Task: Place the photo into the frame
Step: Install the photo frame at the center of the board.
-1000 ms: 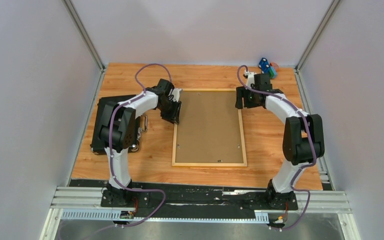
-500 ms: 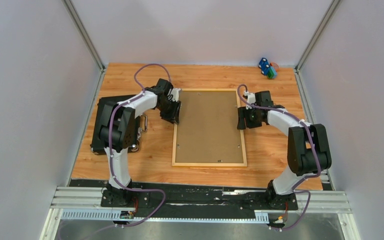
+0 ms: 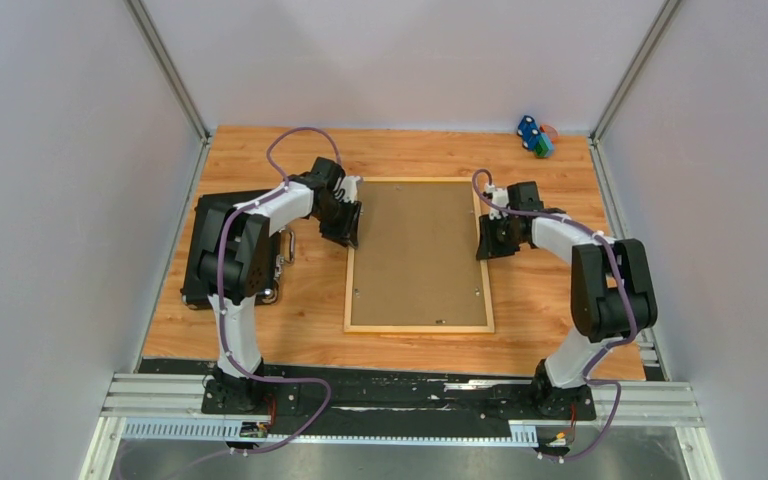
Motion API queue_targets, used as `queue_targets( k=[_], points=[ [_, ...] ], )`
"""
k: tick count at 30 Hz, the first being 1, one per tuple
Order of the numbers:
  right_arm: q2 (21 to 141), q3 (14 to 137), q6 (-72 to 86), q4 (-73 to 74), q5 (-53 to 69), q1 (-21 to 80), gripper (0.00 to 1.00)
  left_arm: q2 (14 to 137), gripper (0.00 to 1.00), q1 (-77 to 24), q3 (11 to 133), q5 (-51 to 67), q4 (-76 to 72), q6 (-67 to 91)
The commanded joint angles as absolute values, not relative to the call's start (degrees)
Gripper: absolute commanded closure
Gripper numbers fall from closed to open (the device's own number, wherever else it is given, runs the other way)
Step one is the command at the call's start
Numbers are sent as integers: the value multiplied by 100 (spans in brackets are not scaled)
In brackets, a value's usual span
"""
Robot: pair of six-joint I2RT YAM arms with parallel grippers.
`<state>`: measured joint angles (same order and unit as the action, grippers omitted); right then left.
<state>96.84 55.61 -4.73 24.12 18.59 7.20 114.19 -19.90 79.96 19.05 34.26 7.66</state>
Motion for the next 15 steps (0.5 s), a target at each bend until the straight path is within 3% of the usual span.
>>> queue_targets(
  k=[1, 11, 15],
  points=[
    [9908, 5930, -527, 2289, 1782, 699, 78, 11125, 55, -1943, 7933, 1972, 3353, 780],
    [10717, 7099, -478, 2327, 1871, 690, 87, 11252, 56, -1779, 8033, 1907, 3327, 838],
    [11077, 7670, -457, 2346, 1852, 695, 79, 11311, 56, -1600, 8138, 1823, 3265, 896]
  ],
)
